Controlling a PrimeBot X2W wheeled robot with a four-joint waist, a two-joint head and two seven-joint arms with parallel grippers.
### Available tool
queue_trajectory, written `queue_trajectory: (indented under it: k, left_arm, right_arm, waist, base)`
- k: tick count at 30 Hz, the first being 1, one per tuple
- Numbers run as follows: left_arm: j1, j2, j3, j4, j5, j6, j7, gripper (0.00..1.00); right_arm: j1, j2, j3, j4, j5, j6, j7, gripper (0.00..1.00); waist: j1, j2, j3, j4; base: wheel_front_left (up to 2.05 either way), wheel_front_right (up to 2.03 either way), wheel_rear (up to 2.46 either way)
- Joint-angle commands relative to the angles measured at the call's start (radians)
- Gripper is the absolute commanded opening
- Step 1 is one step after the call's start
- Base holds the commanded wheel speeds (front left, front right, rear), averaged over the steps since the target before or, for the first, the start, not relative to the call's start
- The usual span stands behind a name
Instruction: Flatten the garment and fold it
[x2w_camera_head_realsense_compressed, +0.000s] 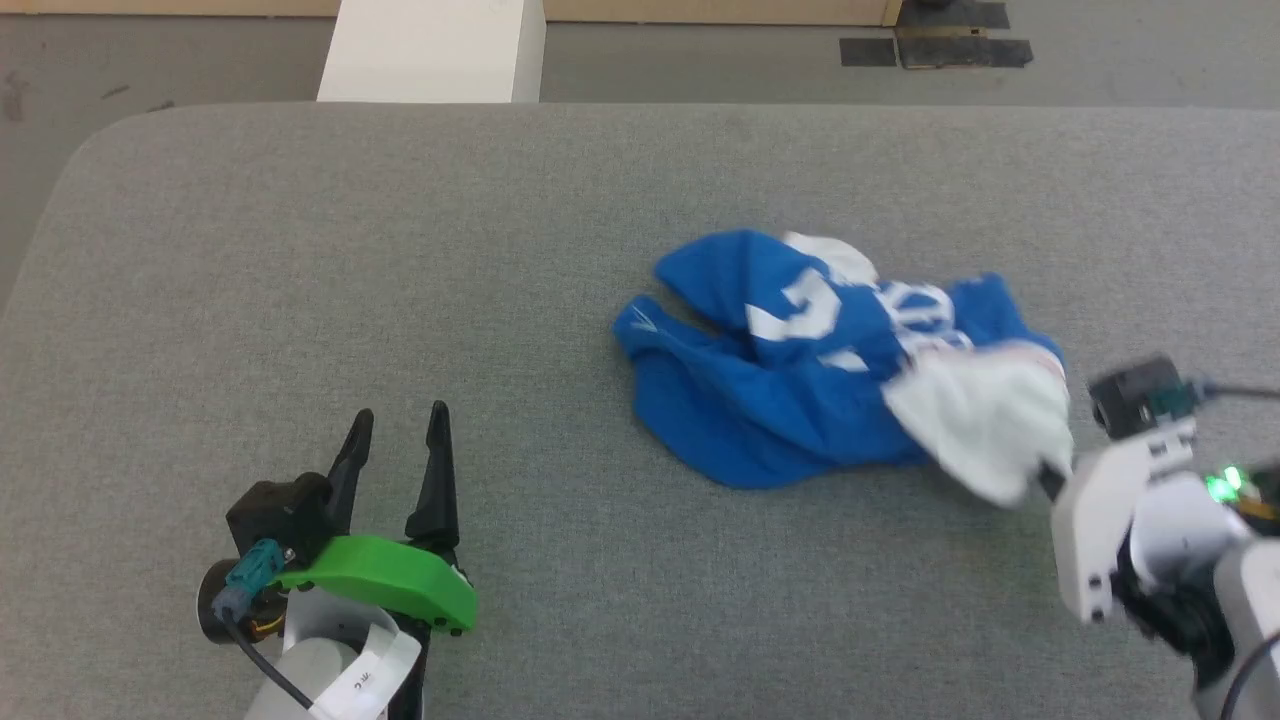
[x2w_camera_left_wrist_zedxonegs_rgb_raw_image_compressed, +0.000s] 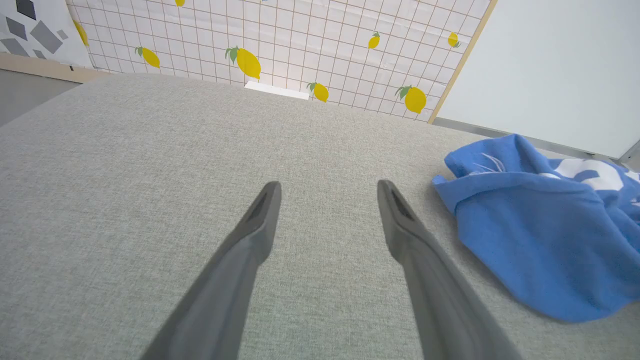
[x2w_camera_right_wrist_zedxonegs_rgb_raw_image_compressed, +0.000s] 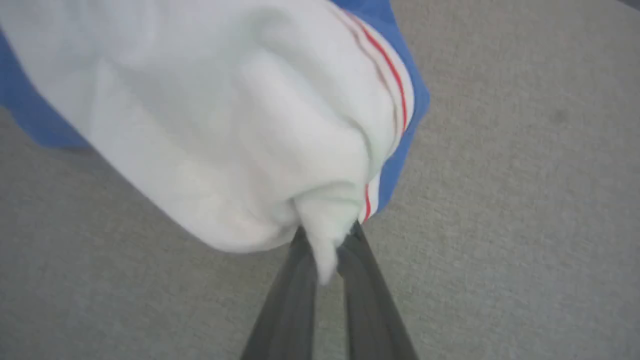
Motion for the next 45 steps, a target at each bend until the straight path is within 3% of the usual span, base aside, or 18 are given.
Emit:
queue_trajectory:
  k: [1, 6, 7, 8, 9, 16, 23, 32, 38, 45]
  left_arm:
    - [0.003, 0.004, -0.001, -0.001, -0.01, -0.007, 0.001, 1.0]
    - [0.003, 0.003, -0.009, 0.005, -0.018, -0.011, 0.008, 1.0]
    - [0.003, 0.003, -0.009, 0.007, -0.019, -0.012, 0.008, 1.0]
    - [0.004, 0.003, -0.01, 0.008, -0.021, -0.012, 0.009, 1.0]
    - [0.006, 0.004, -0.01, 0.01, -0.022, -0.012, 0.01, 1.0]
    - [0.021, 0.016, -0.009, 0.014, -0.03, -0.011, 0.019, 1.0]
    - [0.036, 0.026, -0.012, 0.005, -0.035, -0.006, 0.029, 1.0]
    - [0.01, 0.018, -0.028, 0.013, -0.037, 0.005, 0.062, 1.0]
    - [-0.173, -0.016, -0.077, 0.072, -0.037, 0.004, 0.203, 1.0]
    - [-0.496, -0.058, -0.152, 0.286, -0.04, 0.015, 0.548, 1.0]
  right_arm:
    - [0.042, 0.016, -0.02, -0.003, -0.007, -0.001, 0.024, 0.0]
    - [0.142, 0.06, -0.074, -0.007, -0.016, -0.001, 0.089, 0.0]
    - [0.146, 0.069, -0.081, -0.012, -0.015, -0.001, 0.083, 0.1]
    - [0.148, 0.079, -0.088, -0.023, -0.013, -0.001, 0.073, 0.85]
    - [0.146, 0.089, -0.097, -0.034, -0.007, -0.001, 0.06, 1.0]
    - [0.132, 0.151, -0.221, -0.159, 0.02, -0.001, -0.086, 1.0]
    - [0.149, 0.269, -0.406, -0.253, -0.036, -0.001, -0.356, 1.0]
    - [0.19, 0.311, -0.419, -0.211, -0.05, -0.001, -0.472, 1.0]
    - [0.166, 0.315, -0.401, -0.193, -0.056, -0.001, -0.474, 1.0]
    - [0.116, 0.305, -0.349, -0.179, -0.044, -0.001, -0.471, 1.0]
  waist:
    - [-0.0001, -0.0001, -0.007, -0.002]
    - [-0.0001, -0.0001, -0.019, 0.0]
    - [-0.0001, -0.0001, -0.021, -0.001]
    - [-0.0001, -0.0001, -0.024, -0.003]
    - [-0.0001, -0.0001, -0.029, -0.005]
    - [-0.0001, -0.0001, -0.066, -0.023]
    - [-0.0001, -0.0001, -0.09, -0.04]
    - [-0.0001, -0.0001, -0.089, -0.076]
    - [-0.0001, -0.0001, -0.052, -0.105]
    - [-0.0001, -0.0001, 0.027, -0.158]
  base:
    - [0.0, 0.0, 0.0]
    - [0.0, 0.0, 0.0]
    - [0.0, 0.0, 0.0]
    - [0.0, 0.0, 0.0]
    - [0.0, 0.0, 0.0]
    - [0.0, 0.0, 0.0]
    - [0.0, 0.0, 0.0]
    - [0.0, 0.0, 0.0]
    - [0.0, 0.0, 0.0]
    - [0.0, 0.0, 0.0]
